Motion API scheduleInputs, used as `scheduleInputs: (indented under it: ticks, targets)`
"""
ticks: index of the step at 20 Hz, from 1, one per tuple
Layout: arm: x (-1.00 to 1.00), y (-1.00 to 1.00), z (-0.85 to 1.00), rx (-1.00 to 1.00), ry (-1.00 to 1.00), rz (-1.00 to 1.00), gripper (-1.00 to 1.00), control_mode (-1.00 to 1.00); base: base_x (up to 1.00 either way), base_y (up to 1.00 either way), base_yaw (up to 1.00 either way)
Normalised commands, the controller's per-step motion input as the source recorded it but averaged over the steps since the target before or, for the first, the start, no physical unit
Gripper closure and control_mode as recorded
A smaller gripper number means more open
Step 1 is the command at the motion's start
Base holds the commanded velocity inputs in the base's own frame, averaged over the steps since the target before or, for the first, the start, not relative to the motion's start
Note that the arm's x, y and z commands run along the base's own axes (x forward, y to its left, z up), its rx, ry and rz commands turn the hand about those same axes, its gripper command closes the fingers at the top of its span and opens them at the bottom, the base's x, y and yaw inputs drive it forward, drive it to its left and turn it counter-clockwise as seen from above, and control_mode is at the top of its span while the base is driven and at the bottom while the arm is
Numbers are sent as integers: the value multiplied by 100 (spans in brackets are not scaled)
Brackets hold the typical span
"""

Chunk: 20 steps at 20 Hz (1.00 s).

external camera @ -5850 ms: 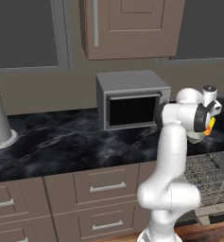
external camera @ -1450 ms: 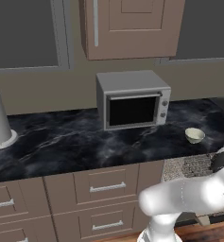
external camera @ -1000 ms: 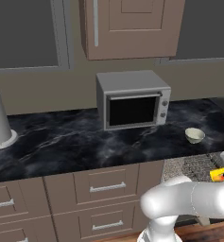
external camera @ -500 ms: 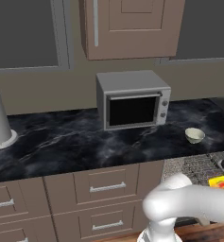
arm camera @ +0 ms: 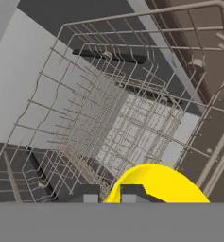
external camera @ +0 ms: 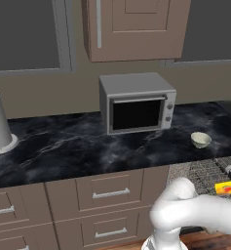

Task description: Pick up the cup and bowl from the counter, place them in the dishwasher, and close the dishwasher door.

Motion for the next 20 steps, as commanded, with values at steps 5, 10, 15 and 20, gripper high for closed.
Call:
scheduleInputs:
  ticks: [5,10,15,20]
  targets:
    - [31,-25,0,8,0,-1,100,-100,0,0,0]
    - [32,-19,-27,12,0,0,100,-100,0,0,0]
    - [31,-20,-82,14,0,0,100,-100,0,0,0]
    - [-18,-14,-100,13,5,0,100,-100,0,0,0]
